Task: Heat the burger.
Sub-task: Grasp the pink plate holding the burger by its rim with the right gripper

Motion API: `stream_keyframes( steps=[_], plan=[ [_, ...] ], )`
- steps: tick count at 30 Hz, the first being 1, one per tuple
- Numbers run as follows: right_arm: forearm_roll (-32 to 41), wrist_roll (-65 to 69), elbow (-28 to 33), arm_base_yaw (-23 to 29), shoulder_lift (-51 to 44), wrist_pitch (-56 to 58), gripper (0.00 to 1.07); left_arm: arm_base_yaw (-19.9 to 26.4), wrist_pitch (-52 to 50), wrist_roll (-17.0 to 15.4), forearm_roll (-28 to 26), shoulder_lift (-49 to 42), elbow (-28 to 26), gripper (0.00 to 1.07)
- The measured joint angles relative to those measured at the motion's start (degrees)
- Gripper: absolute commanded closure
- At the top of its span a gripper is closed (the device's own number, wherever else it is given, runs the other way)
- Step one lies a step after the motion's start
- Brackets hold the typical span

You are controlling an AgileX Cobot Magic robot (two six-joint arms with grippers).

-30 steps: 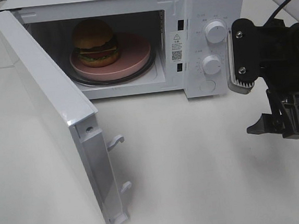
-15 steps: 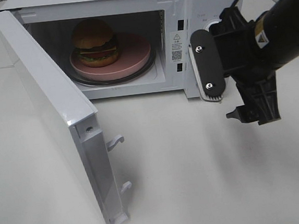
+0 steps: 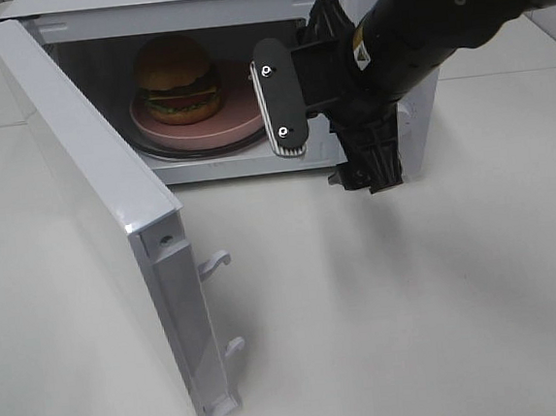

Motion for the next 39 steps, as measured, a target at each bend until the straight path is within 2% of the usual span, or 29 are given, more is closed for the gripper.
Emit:
stream_keyframes(
  steps=[25,39],
  plan=[
    [0.00,0.00,-13.52,1.32,17.65,-10.66,0.18,0.00,0.00,0.00,0.00,0.00,0.00,0.06],
    [0.00,0.00,-20.40,1.32,24.06,-11.23,0.23,0.00,0.00,0.00,0.00,0.00,0.00,0.06]
  ],
)
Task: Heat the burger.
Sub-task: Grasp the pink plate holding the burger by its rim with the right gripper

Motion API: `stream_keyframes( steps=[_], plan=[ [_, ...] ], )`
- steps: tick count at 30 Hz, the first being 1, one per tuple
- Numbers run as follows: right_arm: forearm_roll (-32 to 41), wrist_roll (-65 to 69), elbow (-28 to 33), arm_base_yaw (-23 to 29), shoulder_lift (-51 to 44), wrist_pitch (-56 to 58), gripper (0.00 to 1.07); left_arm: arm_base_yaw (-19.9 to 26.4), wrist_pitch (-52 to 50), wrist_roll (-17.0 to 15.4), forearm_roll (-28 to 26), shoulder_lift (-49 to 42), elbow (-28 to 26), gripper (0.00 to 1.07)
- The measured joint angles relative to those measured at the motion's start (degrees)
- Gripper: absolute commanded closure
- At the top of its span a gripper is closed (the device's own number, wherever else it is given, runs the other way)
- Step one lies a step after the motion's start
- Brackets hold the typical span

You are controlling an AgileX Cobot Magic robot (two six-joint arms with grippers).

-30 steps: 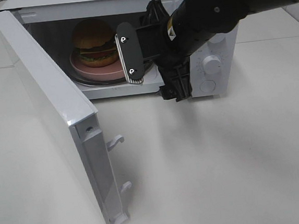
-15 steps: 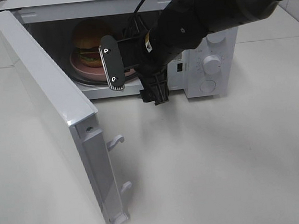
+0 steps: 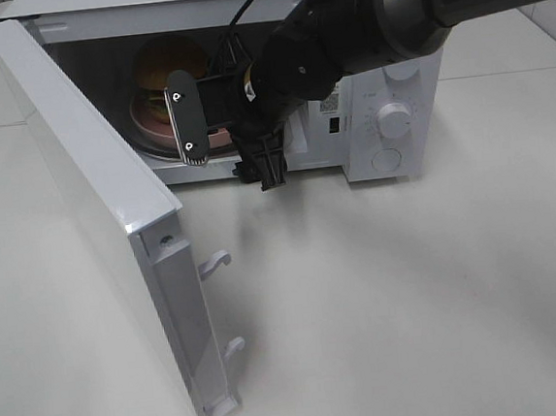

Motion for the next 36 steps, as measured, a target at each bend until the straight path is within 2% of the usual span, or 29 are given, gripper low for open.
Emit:
stream_keyframes(
  steps=[18,29,36],
  plan=[
    [0.00,0.00,-8.14,-0.17,8.14,-2.75,0.25,0.00,0.00,0.00,0.06,0.00,0.00,0.06],
    [0.80,0.00,-8.42,-0.17,10.60,-4.07,0.27,0.00,0.00,0.00,0.23,0.00,0.00,0.06],
    [2.29,0.00,-8.42,-0.17,10.71,-5.27,0.33,0.00,0.00,0.00,0.29,0.00,0.00,0.06]
  ],
)
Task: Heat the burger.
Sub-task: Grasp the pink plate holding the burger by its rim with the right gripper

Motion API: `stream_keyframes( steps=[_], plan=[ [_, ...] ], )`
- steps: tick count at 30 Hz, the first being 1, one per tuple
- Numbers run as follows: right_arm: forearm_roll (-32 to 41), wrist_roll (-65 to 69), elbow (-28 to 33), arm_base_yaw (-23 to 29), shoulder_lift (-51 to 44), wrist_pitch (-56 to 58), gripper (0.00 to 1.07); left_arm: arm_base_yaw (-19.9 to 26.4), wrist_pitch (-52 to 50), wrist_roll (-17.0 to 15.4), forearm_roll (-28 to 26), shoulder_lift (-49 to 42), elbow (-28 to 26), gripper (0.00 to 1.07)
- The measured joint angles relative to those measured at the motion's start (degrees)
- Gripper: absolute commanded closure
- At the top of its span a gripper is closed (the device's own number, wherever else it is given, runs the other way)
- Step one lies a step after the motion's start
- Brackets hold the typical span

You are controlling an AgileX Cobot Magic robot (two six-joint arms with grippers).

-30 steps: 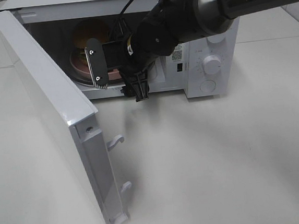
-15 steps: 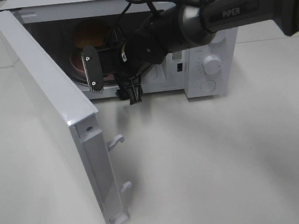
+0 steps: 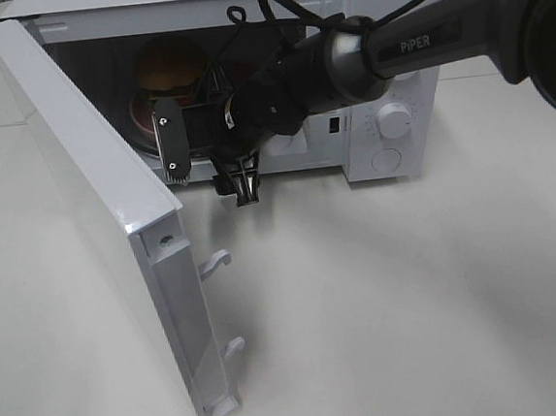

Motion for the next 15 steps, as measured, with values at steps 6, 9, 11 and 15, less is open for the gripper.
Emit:
stream_keyframes(
  steps=[6,9,11,15],
  plan=[
    [0.46,0.00,0.00,0.00,0.40,-0.29,0.49,0.00,0.00,0.00,0.00,0.00,0.00,0.06],
    [0.52,0.00,0.00,0.00,0.57,-0.23,0.69,0.00,0.00,0.00,0.00,0.00,0.00,0.06],
    [0.52,0.00,0.00,0.00,0.57,0.00,0.87,0.00,0.00,0.00,0.00,0.00,0.00,0.06],
    [2.12,0.00,-0.40,0.06,0.40,0.57,1.07,0.00,0.00,0.00,0.00,0.00,0.00,0.06]
  ],
)
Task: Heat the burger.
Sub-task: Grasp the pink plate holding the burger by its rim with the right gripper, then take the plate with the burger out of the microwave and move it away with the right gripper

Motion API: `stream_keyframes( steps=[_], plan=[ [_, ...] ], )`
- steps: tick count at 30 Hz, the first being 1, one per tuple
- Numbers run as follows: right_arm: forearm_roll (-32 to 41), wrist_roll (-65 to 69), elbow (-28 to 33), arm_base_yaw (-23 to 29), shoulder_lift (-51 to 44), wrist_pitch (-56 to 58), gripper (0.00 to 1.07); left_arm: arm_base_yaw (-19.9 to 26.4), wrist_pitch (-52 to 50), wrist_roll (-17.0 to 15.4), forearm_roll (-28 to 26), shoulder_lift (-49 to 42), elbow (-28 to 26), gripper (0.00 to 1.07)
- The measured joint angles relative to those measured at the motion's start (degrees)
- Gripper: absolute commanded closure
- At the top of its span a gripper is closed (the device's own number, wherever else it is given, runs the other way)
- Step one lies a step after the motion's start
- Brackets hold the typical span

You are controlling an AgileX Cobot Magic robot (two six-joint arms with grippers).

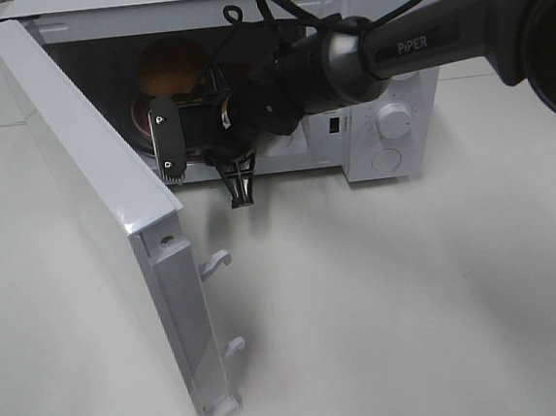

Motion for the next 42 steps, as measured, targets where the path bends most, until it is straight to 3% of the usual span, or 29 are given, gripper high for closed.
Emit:
stream_keyframes(
  steps=[17,27,42],
  plan=[
    [3.32,-0.17,0.17,0.00,-2.29,6.36,1.07,0.00,0.00,0.00,0.17,0.00,0.00,0.06],
    [10.94,-8.25,0.17,0.06,-5.10,13.52,1.07,0.00,0.00,0.00,0.17,0.00,0.00,0.06],
    [13.46,-15.58,1.83,0.06,-7.39,16.21,1.07,0.00,0.00,0.00,0.17,0.00,0.00,0.06]
  ],
)
